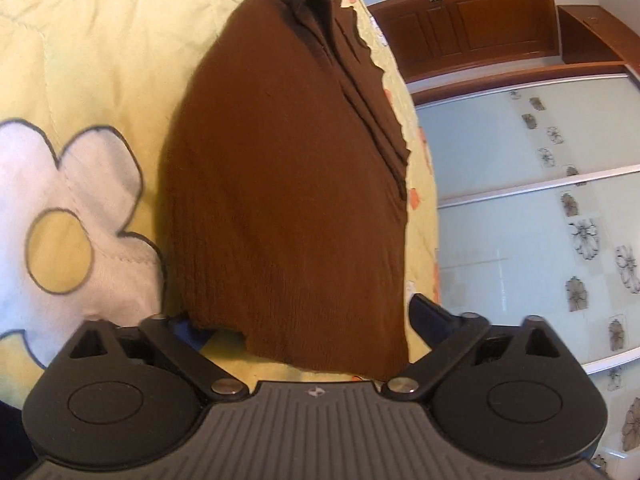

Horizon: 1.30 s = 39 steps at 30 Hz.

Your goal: Fold small clothes

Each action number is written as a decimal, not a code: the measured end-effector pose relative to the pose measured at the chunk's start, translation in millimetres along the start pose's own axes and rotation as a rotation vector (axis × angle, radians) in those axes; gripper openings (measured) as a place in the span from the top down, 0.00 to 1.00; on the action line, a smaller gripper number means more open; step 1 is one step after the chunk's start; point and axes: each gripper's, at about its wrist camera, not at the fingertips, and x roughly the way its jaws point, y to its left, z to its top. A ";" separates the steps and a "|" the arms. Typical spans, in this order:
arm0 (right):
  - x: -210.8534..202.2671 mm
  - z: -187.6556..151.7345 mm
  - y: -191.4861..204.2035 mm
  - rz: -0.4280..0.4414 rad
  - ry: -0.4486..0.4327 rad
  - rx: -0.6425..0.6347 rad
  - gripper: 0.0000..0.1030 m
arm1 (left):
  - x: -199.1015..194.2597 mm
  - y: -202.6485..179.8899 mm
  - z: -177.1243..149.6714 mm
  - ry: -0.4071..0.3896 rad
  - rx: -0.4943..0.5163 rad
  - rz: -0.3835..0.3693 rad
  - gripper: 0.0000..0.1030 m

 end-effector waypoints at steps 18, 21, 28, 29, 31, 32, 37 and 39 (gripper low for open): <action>12.6 91.2 25.8 0.105 -0.126 -0.105 0.86 | 8.9 -88.4 82.6 -0.094 0.335 0.122 0.89; 14.8 149.3 30.3 0.135 -0.209 -0.137 0.86 | 22.1 -114.8 138.7 -0.176 0.399 0.093 0.89; 56.3 289.2 16.9 0.137 -0.326 -0.083 0.86 | 91.7 -160.3 274.3 -0.294 0.454 0.159 0.89; 66.4 309.2 12.3 0.121 -0.334 -0.072 0.86 | 108.1 -163.7 290.1 -0.300 0.454 0.196 0.89; 87.9 342.7 0.2 0.086 -0.345 -0.031 0.86 | 131.9 -160.8 311.5 -0.284 0.430 0.243 0.89; 99.4 356.8 -5.6 0.060 -0.332 -0.023 0.86 | 143.0 -157.8 317.8 -0.249 0.427 0.248 0.89; 135.1 366.4 -25.2 -0.029 -0.253 -0.017 0.86 | 156.1 -143.4 306.6 -0.120 0.472 0.302 0.84; 132.5 349.4 -27.0 -0.014 -0.242 -0.042 0.85 | 150.3 -135.9 291.8 -0.081 0.488 0.296 0.72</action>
